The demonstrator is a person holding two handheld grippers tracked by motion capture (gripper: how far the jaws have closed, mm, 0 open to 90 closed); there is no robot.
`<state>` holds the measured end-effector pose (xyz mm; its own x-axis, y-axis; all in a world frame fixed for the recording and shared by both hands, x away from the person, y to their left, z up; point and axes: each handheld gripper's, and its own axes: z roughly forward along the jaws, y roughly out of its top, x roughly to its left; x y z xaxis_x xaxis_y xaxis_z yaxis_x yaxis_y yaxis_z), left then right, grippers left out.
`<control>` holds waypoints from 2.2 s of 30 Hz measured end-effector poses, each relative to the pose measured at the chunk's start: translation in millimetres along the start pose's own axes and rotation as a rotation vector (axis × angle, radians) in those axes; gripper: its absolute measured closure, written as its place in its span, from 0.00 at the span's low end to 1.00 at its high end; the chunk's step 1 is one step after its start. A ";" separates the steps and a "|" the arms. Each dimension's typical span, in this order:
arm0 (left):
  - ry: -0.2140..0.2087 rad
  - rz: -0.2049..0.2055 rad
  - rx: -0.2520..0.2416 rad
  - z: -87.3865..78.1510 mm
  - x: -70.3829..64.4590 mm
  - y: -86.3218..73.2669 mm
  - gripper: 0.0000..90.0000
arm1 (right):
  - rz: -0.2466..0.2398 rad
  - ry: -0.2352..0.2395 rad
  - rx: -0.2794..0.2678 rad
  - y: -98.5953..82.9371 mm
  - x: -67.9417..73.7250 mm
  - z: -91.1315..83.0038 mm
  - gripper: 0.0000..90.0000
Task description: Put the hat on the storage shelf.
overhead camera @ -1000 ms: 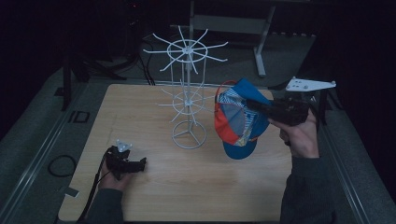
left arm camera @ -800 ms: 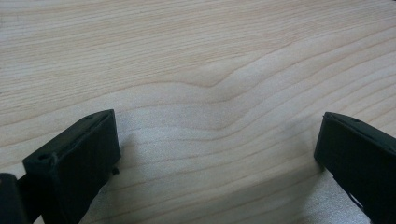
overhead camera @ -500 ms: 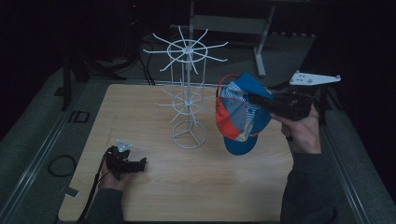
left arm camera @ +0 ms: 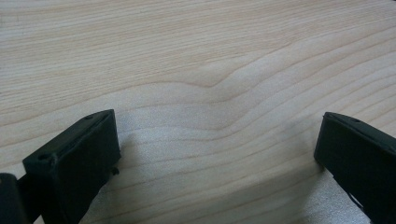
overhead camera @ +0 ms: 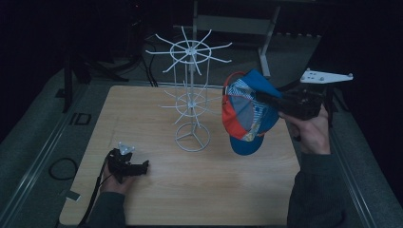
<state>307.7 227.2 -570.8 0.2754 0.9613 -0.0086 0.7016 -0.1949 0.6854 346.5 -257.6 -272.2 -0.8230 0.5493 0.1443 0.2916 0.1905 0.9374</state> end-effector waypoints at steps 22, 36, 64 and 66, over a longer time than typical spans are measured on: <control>0.000 0.000 0.000 0.0 0.0 0.0 0.00 | -0.005 0.021 -0.038 11.8 3.3 -4.8 0.97; 0.000 0.000 0.000 0.0 0.0 0.0 0.00 | -0.027 0.031 -0.057 27.5 7.6 -10.7 0.97; 0.001 0.000 -0.001 0.0 0.0 -0.1 0.00 | -0.009 0.073 -0.012 32.3 6.7 43.5 0.96; 0.000 0.001 0.000 -0.1 0.0 -0.2 0.00 | -0.001 0.071 0.020 27.1 5.1 52.3 0.93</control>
<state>307.4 227.3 -570.8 0.2764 0.9610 -0.0077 0.7013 -0.1963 0.6853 375.7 -207.1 -262.7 -0.8560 0.4897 0.1659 0.2996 0.2083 0.9311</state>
